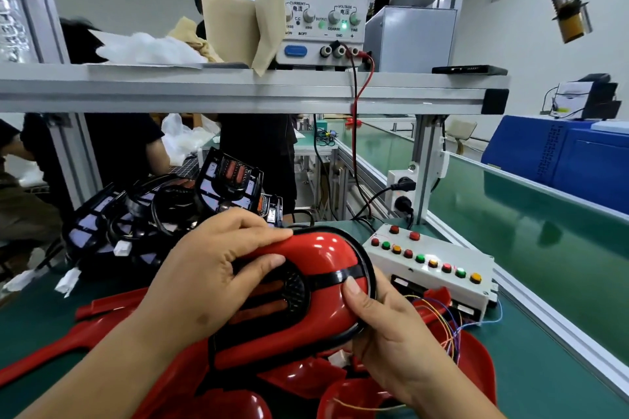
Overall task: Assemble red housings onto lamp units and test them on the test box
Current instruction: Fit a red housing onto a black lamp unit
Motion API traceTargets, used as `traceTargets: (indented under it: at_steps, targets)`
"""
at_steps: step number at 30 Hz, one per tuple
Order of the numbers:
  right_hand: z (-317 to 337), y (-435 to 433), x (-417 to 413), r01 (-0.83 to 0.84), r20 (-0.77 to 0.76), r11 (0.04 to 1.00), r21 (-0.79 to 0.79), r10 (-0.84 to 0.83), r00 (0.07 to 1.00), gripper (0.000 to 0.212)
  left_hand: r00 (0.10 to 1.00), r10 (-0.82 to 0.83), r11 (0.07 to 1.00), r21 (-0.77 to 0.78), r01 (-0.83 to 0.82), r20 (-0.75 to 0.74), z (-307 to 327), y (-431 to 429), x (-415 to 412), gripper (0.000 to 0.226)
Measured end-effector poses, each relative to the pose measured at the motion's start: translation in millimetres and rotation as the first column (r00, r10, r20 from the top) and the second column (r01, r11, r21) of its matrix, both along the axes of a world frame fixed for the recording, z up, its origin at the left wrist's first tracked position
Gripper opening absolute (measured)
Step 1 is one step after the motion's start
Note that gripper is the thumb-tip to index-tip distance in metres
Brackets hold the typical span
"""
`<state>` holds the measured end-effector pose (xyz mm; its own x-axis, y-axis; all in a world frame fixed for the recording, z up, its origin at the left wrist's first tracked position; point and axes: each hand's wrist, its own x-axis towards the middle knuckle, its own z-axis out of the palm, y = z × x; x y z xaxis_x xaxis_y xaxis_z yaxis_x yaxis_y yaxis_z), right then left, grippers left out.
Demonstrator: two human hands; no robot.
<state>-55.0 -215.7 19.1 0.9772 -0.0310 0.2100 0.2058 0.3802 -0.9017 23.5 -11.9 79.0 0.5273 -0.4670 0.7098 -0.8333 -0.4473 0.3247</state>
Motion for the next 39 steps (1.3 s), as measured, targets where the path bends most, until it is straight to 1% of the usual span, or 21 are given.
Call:
traceTargets:
  at_steps: [2,4,7,9,12,15,17,21,26,29,31,35,37,39]
  targets:
    - [-1,2,0,-0.007,-0.008,1.000,0.001,0.007,1.000,0.045,0.999,0.033,0.999,0.024,-0.033,0.007,-4,-1,-2,0.033]
    - [-1,3,0,-0.005,-0.018,1.000,0.002,0.005,1.000,0.044,0.996,0.067,0.997,0.020,-0.068,0.057,-8,-4,-5,0.032]
    - [2,1,-1,-0.002,-0.018,1.000,-0.019,0.002,1.000,0.041,0.991,0.065,0.998,-0.018,-0.063,0.113,-10,-5,-7,0.032]
    - [2,0,-2,0.009,-0.014,1.000,-0.026,-0.009,1.000,0.045,0.986,0.052,0.997,-0.062,-0.043,0.160,-11,-5,-9,0.033]
    - [3,2,-2,0.002,0.008,1.000,0.006,-0.002,1.000,0.047,0.978,0.052,0.993,-0.110,-0.031,0.202,-14,-6,-11,0.031]
    - [3,3,-4,-0.022,0.008,1.000,0.014,0.022,1.000,0.051,0.980,0.065,0.996,-0.079,-0.051,0.189,-16,-7,-12,0.033]
    - [2,2,-4,-0.029,0.008,1.000,0.012,0.029,1.000,0.047,0.979,0.092,0.995,-0.056,-0.083,0.183,-17,-4,-10,0.034]
    - [-1,1,0,-0.006,-0.008,1.000,-0.003,0.006,1.000,0.043,0.975,0.151,0.985,-0.106,-0.135,0.163,-20,3,-8,0.035]
    - [-1,1,1,-0.011,-0.017,1.000,-0.016,0.011,1.000,0.045,0.967,0.119,0.990,-0.105,-0.097,0.227,-21,4,-7,0.031]
    - [2,1,-2,-0.007,-0.012,1.000,0.004,0.007,1.000,0.040,0.976,0.052,0.991,-0.129,-0.025,0.213,-18,6,-7,0.028]
    - [3,0,-4,-0.019,-0.002,1.000,0.010,0.019,1.000,0.038,0.981,0.028,0.993,-0.119,-0.005,0.194,-17,6,-7,0.029]
    - [2,2,-5,-0.050,0.016,0.999,-0.015,0.050,0.999,0.044,0.983,0.032,0.997,-0.077,-0.018,0.178,-17,2,-7,0.030]
    - [2,2,-5,-0.065,0.014,0.998,-0.005,0.065,0.998,0.044,0.981,0.052,0.997,-0.057,-0.042,0.186,-17,-1,-8,0.030]
    - [3,2,-5,-0.067,0.013,0.998,0.007,0.067,0.998,0.043,0.985,0.055,0.998,-0.043,-0.048,0.161,-15,-2,-9,0.030]
